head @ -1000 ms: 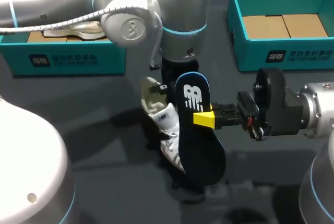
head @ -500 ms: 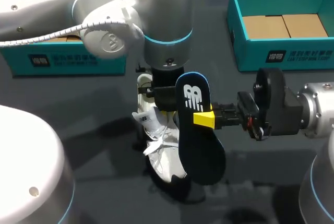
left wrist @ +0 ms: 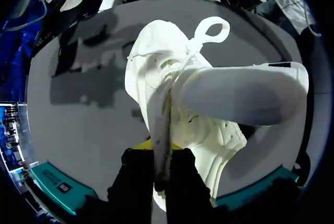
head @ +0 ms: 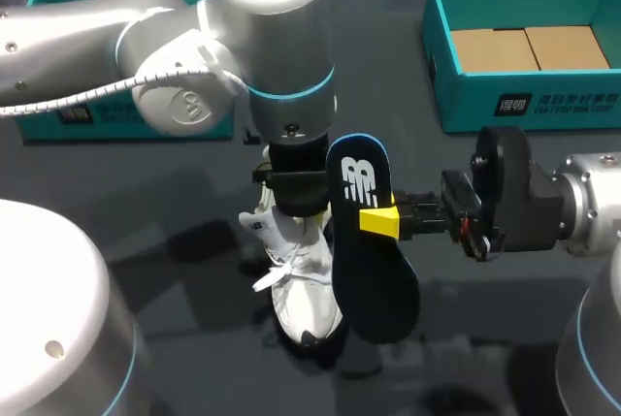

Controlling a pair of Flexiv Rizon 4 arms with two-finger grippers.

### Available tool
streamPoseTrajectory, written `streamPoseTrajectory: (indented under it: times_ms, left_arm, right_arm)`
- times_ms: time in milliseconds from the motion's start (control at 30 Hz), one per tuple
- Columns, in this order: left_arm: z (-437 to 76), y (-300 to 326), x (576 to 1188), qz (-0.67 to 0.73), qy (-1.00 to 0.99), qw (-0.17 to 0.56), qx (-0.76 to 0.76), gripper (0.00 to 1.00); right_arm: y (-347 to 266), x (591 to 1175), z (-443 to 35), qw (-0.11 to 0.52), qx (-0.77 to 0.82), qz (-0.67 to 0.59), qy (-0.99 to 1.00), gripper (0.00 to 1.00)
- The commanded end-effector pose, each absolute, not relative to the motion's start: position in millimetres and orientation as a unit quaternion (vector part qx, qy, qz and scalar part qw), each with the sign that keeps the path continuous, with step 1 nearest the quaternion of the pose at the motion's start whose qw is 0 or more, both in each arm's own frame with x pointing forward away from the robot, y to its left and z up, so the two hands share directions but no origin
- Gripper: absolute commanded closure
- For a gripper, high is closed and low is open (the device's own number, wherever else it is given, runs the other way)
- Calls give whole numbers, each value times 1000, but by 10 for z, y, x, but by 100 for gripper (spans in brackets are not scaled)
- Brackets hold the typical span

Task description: Take the shoe out of the shoebox, open the shoe tongue, remove and reinsert the insole, then place the shoe into the shoebox

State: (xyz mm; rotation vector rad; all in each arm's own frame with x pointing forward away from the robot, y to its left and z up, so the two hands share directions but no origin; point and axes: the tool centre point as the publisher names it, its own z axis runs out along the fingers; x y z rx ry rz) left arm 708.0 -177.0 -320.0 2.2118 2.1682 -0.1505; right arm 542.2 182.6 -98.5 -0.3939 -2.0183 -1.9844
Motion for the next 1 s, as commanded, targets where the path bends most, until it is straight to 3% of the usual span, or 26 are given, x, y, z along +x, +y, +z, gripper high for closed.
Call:
streamPoseTrajectory:
  times_ms: [33, 1000]
  left_arm:
    - [-3250, -1839, 7108, -49, 698, 13, 714, 100]
    - [-3646, -2163, 7152, -23, 692, -11, 722, 100]
  right_arm:
    - [1835, 5399, -983, 140, -139, -687, -699, 100]
    - [1835, 5399, -983, 140, -139, -687, -699, 100]
